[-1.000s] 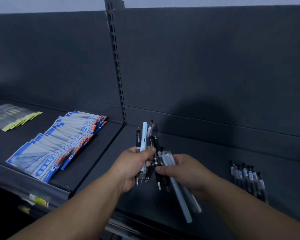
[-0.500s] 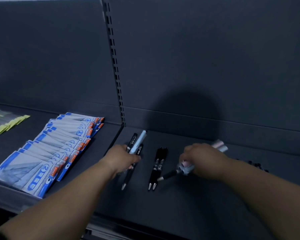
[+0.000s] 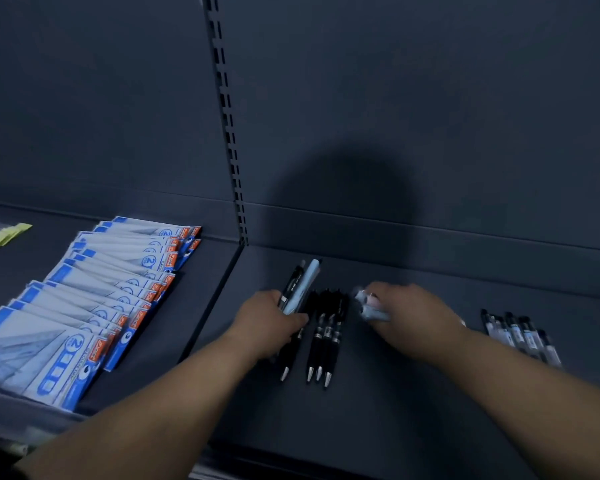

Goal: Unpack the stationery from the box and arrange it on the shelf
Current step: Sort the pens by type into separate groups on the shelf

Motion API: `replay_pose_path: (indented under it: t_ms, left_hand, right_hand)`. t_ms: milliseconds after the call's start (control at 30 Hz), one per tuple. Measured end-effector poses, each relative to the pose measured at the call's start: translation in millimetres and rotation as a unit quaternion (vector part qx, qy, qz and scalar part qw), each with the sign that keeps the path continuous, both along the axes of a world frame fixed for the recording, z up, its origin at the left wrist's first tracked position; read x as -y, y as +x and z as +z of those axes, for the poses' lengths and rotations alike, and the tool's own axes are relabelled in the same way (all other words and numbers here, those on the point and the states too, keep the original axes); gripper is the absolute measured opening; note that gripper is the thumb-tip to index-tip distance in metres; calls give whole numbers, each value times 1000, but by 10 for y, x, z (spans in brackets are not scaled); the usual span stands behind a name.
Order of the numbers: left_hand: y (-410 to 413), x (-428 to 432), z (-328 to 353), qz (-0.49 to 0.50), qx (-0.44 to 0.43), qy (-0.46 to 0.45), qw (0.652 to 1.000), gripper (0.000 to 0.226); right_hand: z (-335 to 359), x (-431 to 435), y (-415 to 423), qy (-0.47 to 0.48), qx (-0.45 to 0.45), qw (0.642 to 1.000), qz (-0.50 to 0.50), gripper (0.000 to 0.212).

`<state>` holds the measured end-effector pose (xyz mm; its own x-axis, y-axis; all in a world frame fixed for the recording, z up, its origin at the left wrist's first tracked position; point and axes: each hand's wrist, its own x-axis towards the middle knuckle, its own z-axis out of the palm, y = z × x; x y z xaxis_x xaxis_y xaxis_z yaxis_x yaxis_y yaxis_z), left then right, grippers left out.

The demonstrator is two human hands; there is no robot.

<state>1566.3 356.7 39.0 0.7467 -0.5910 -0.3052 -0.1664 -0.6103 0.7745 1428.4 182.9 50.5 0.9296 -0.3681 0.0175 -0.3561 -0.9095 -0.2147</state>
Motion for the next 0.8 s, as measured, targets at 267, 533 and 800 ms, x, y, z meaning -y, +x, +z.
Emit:
replay_pose_path:
  t_ms: [267, 533, 800]
  left_hand:
    - [-77, -17, 24, -34, 10, 15, 999, 20]
    - [-65, -140, 23, -29, 7, -23, 999, 31]
    - [-271, -156, 219, -117, -14, -102, 988, 33]
  right_hand:
    - [-41, -287, 147, 218, -61, 959, -169, 27]
    - [34, -335, 74, 326, 22, 915, -237, 25]
    - [331, -519, 128, 591, 158, 749, -254, 28]
